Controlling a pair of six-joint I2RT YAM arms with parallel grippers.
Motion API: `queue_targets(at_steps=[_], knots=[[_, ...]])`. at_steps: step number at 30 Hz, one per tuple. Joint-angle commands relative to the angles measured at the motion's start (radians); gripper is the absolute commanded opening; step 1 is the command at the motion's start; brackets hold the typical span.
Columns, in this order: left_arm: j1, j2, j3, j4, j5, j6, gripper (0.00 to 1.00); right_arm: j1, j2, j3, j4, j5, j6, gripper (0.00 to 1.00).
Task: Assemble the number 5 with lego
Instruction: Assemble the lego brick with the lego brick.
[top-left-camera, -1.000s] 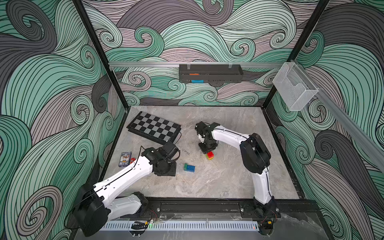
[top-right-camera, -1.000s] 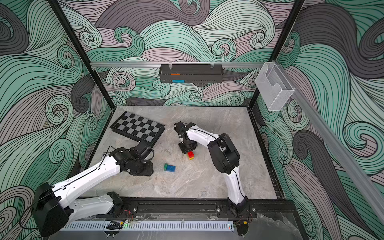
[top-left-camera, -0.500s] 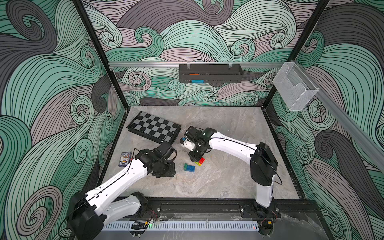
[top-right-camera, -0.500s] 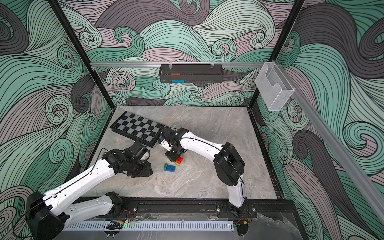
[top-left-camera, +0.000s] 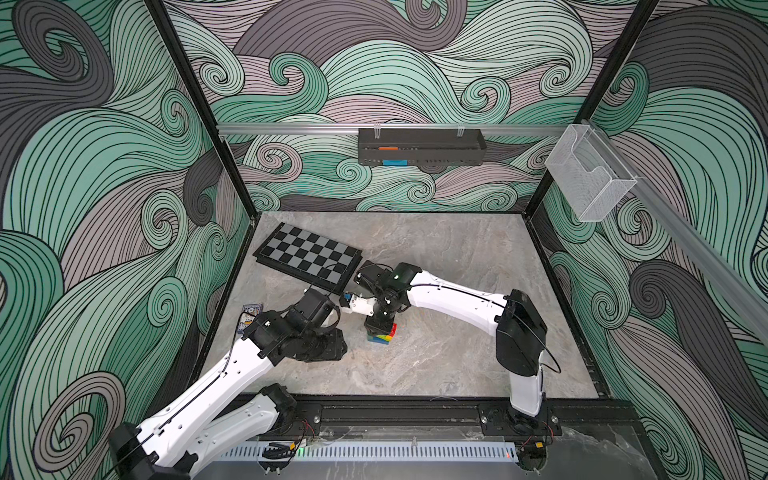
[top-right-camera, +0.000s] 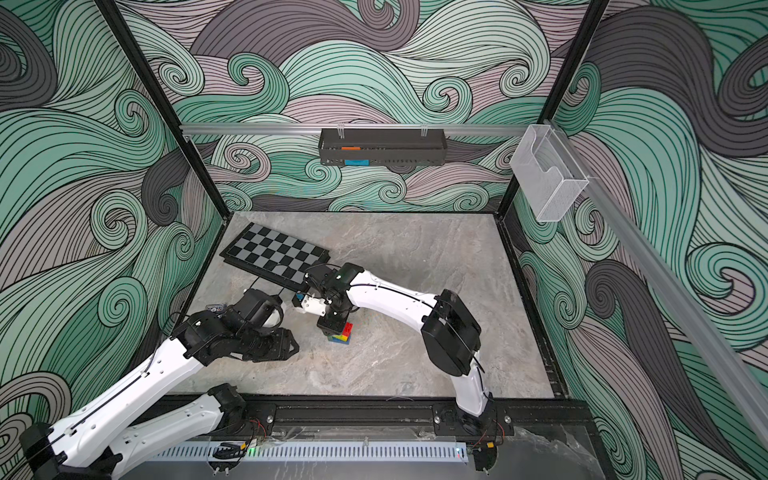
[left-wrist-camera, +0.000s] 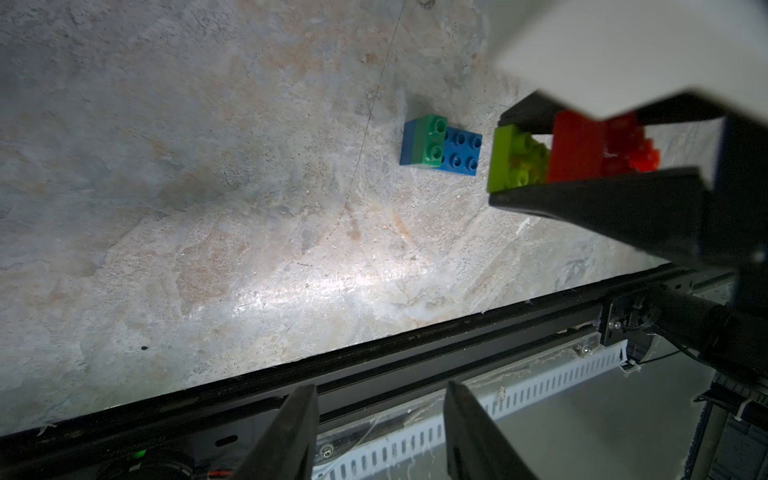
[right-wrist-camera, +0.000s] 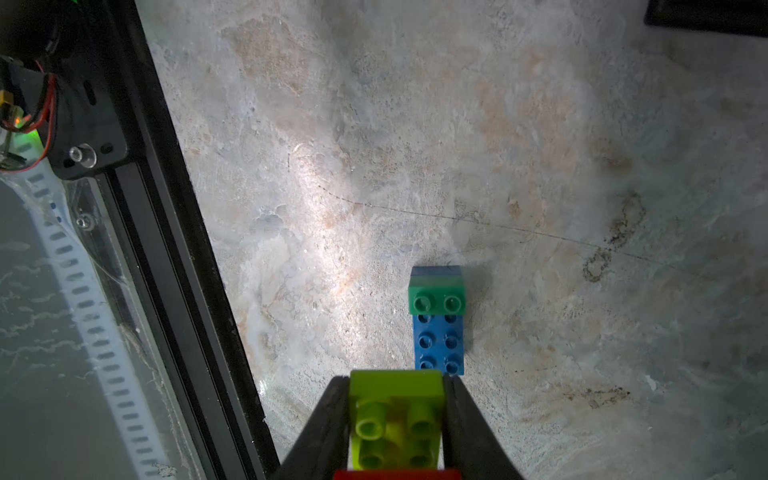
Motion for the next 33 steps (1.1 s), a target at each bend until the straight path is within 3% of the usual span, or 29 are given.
queue_targets(at_steps=[1, 13, 33], knots=[[0.006, -0.014, -0.009, -0.024, -0.005, -0.014, 0.53, 0.006, 0.044, 0.037, -0.024, -0.006, -0.071, 0.24], [0.006, -0.009, -0.006, -0.044, 0.001, -0.005, 0.53, 0.000, 0.133, 0.099, -0.073, 0.064, -0.131, 0.24], [0.006, 0.002, -0.006, -0.043, 0.004, -0.003, 0.53, -0.018, 0.211, 0.143, -0.078, 0.069, -0.136, 0.24]])
